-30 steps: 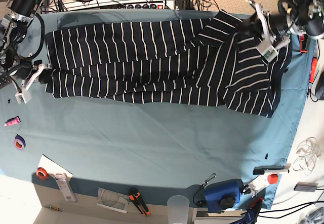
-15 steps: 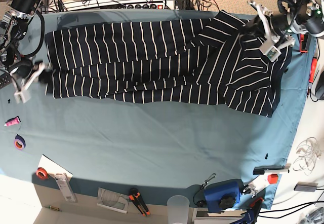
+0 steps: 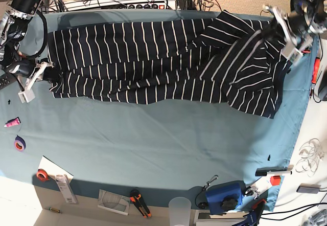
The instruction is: Layout the t-shirt on the table in an organized manner, then fold the t-shirt properly
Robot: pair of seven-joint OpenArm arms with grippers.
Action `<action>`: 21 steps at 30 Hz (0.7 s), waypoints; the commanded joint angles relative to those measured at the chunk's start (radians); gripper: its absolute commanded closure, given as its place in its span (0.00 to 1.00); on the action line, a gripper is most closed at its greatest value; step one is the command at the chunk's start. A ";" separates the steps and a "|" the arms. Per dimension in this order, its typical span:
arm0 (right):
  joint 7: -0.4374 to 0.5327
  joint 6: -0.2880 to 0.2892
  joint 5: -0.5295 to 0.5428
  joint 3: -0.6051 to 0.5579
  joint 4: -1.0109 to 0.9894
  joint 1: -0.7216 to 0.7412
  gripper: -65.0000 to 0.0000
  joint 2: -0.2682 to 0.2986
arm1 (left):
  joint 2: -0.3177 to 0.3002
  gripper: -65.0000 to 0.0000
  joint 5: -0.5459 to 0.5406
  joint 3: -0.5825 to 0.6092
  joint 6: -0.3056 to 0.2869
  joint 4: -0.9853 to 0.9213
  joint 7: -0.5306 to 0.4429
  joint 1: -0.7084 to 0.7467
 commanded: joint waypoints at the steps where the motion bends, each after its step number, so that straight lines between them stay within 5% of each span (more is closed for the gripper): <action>1: 0.017 0.001 0.004 0.008 0.019 0.009 1.00 0.028 | -0.013 1.00 -0.019 -0.008 -0.003 0.015 -0.007 0.009; 10: 0.045 0.001 -0.084 0.008 0.019 0.009 1.00 0.027 | -0.013 1.00 -0.019 -0.008 -0.003 0.015 -0.013 0.019; 12: 0.035 0.001 -0.084 0.008 0.019 0.010 1.00 0.027 | -0.014 0.84 -0.019 -0.008 -0.003 0.015 -0.014 0.019; 15: 0.017 0.001 -0.083 0.008 0.019 0.010 0.84 0.029 | -0.014 0.64 -0.018 -0.008 -0.002 0.015 -0.013 0.019; 21: 0.017 0.001 0.060 0.011 0.019 0.016 0.81 0.093 | -0.014 0.63 -0.019 -0.009 0.009 0.037 0.002 0.019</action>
